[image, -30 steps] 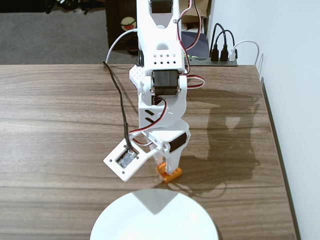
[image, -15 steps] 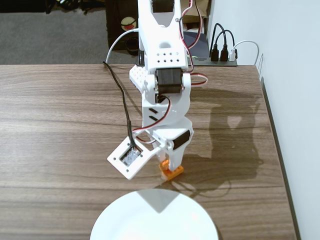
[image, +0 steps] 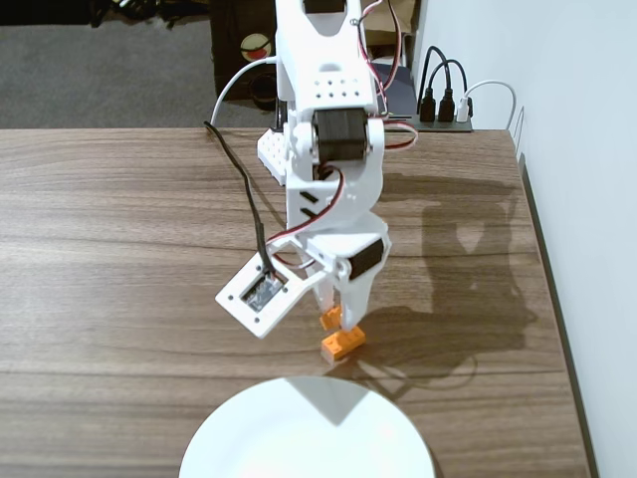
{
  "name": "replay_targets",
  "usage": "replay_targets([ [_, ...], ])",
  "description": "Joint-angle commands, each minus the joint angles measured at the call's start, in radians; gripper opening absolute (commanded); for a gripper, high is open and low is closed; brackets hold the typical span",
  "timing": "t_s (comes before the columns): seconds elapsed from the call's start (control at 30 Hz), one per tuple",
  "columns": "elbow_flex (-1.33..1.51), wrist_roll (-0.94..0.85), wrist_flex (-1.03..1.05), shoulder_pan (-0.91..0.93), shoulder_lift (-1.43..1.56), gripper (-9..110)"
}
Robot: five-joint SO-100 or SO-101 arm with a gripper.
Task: Grasp a lego block and put it on the plate.
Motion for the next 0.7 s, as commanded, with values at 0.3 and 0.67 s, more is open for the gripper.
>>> replay_targets([
  [0.3,-0.094,0.006,0.046,0.0,0.08,4],
  [0.67,-0.233,0.002,0.135,0.028,0.1,3],
])
